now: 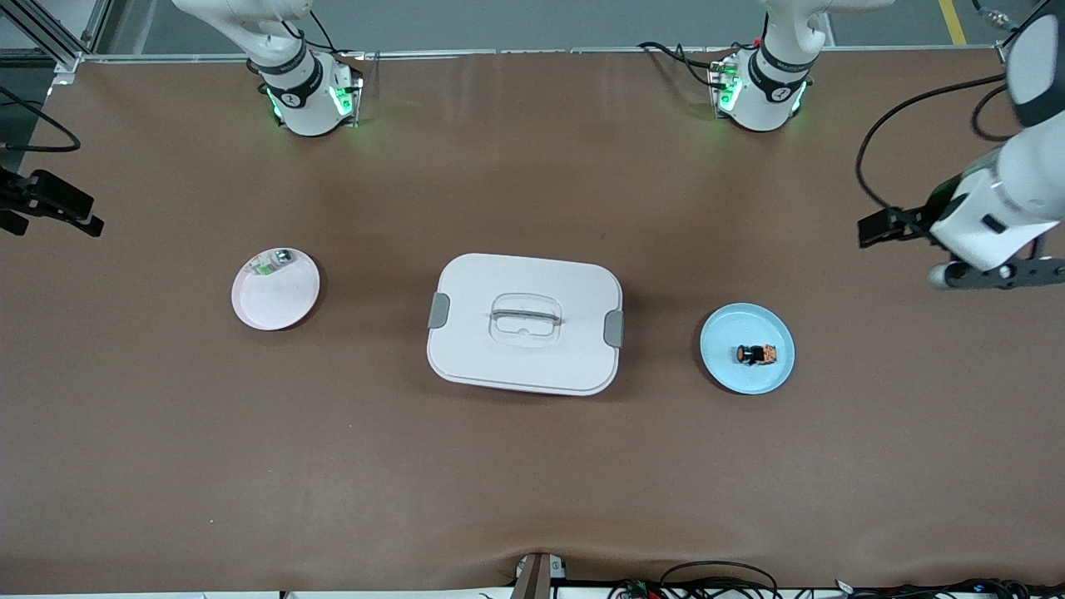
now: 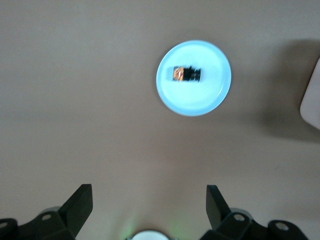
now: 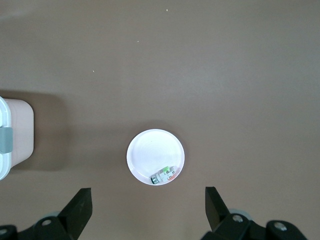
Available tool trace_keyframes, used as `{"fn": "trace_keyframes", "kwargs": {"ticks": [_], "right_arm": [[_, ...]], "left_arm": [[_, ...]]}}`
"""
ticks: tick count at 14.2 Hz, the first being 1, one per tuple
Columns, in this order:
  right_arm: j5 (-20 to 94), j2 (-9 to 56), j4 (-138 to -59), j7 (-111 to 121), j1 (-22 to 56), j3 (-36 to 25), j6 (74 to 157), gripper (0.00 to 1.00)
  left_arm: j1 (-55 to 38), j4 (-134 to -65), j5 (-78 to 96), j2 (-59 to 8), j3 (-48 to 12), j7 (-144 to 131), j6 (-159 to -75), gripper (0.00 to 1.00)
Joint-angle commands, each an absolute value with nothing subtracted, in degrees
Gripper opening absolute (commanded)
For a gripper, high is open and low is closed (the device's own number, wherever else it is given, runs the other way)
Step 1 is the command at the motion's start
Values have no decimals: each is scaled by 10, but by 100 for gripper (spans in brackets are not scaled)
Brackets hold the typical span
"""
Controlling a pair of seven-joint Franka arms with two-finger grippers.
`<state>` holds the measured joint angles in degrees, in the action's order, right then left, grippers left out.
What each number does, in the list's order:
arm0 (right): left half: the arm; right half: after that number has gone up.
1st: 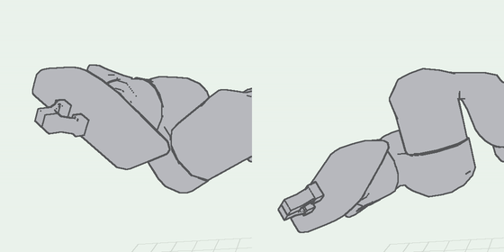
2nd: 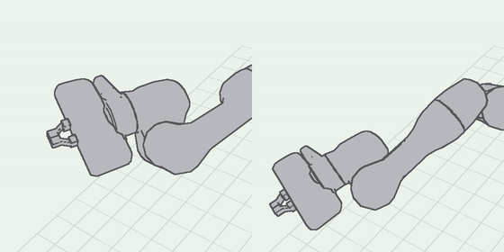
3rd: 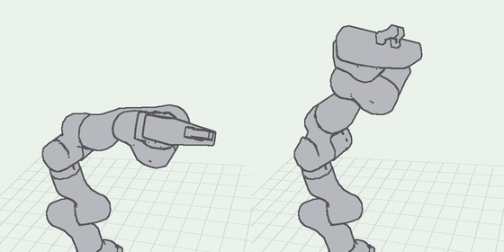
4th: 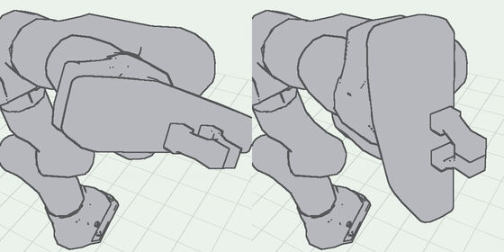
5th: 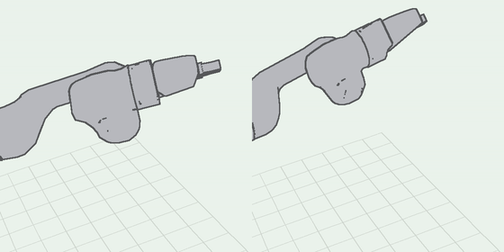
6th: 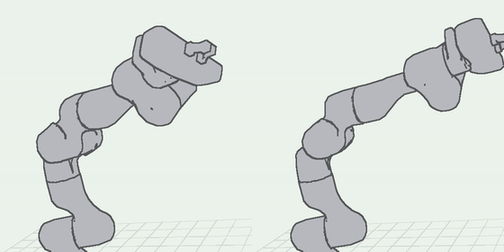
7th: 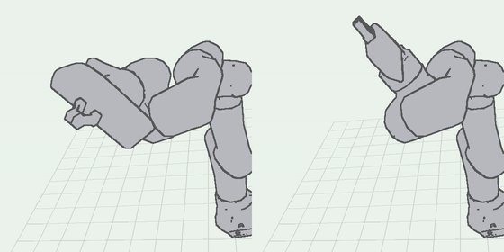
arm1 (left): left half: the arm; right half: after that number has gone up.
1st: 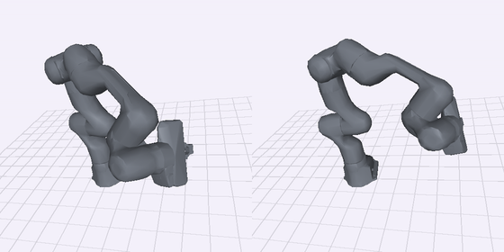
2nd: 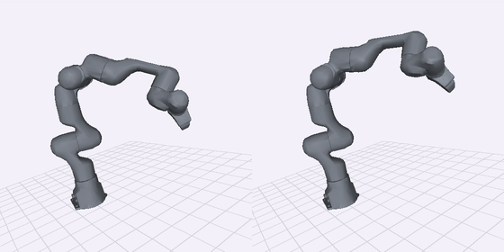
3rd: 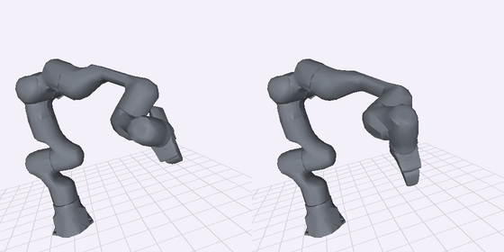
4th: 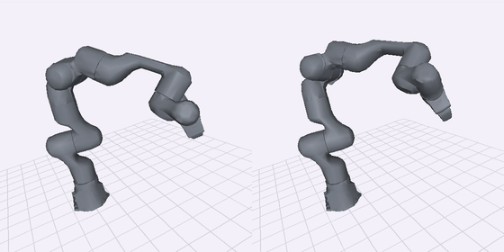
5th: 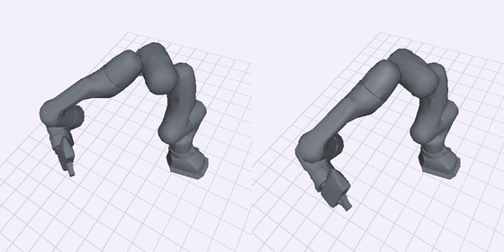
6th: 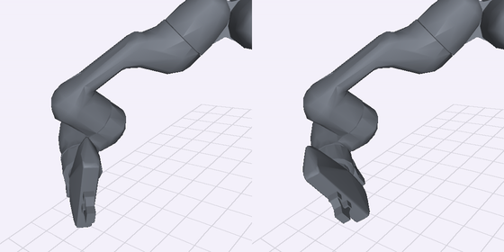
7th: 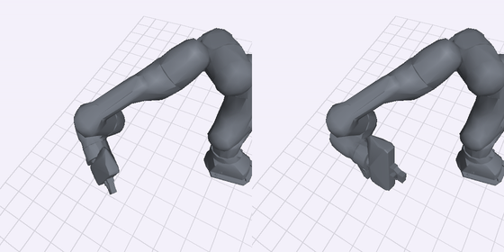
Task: Transfer orange switch to right arm and place
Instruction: 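Move the left gripper toward the black-orange switch on the blue plate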
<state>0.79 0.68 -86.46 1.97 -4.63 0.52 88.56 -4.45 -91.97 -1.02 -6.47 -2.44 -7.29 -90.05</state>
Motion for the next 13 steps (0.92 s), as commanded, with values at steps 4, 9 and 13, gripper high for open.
{"fn": "trace_keyframes", "kwargs": {"ticks": [4, 9, 13], "right_arm": [[2, 17, -850, 17, -44, 14, 877, 100], [5, 24, -851, 16, -19, 15, 879, 100], [-18, 47, -842, 11, 22, 15, 882, 100]], "left_arm": [[-44, -1085, -8, -49, -41, -94, -1116, 100], [-45, -1153, -11, -55, -42, -94, -1214, 100], [-50, -1183, -11, -76, -42, -93, -1272, 100]]}}
